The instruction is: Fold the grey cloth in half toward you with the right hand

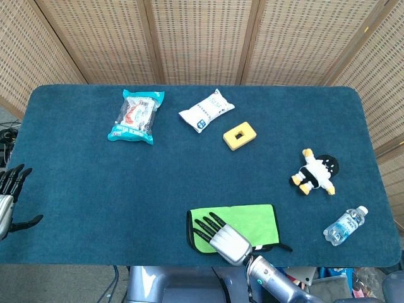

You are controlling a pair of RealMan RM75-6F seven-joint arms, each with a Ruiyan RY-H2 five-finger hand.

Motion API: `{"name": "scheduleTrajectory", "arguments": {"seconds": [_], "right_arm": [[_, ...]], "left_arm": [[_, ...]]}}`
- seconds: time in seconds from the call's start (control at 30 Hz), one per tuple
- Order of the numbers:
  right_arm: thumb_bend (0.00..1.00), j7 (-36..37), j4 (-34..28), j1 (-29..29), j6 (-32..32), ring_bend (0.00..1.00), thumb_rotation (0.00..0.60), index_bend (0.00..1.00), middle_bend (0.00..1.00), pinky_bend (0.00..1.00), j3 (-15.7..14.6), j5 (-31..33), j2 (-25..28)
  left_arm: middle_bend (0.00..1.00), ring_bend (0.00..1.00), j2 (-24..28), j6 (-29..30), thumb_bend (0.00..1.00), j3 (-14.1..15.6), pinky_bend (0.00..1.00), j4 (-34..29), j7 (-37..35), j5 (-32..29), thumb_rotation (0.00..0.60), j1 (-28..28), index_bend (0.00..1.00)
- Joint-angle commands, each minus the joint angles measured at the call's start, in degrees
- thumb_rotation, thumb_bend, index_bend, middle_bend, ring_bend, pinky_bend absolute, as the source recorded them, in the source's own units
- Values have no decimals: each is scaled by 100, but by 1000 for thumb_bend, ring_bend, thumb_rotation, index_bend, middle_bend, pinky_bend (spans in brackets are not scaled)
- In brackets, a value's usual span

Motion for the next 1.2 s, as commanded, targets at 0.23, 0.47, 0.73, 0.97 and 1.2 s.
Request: {"name": "scheduleTrajectory", "arguments": {"seconds": [0.23,0.47,0.73,0.97,1.2], "right_arm": [[0,758,-302,25,463,0,600,0,0,0,497,-55,1046],[0,1638,832,-98,1140,0,600,0,0,0,649,-511,1468],[0,2641,2135,-868,2357,0,600,0,0,0,576,-469,1330],[0,2787,1712,-1647,2961,0,600,0,0,0,464,-25,1488],[0,2794,1224,-2159,3420,0,600,0,0,0,363,33,1727]], "left_arm": [[0,0,-13,30,161,13,0,-12,29,36,600,10,0],[0,0,-31,102,162,30,0,-31,66,85,600,43,0],[0,0,-95,174,162,53,0,-9,130,152,600,72,0],[0,0,-124,263,161,90,0,-24,174,205,600,130,0],[0,0,-136,361,161,102,0,-1,129,192,600,211,0]]}}
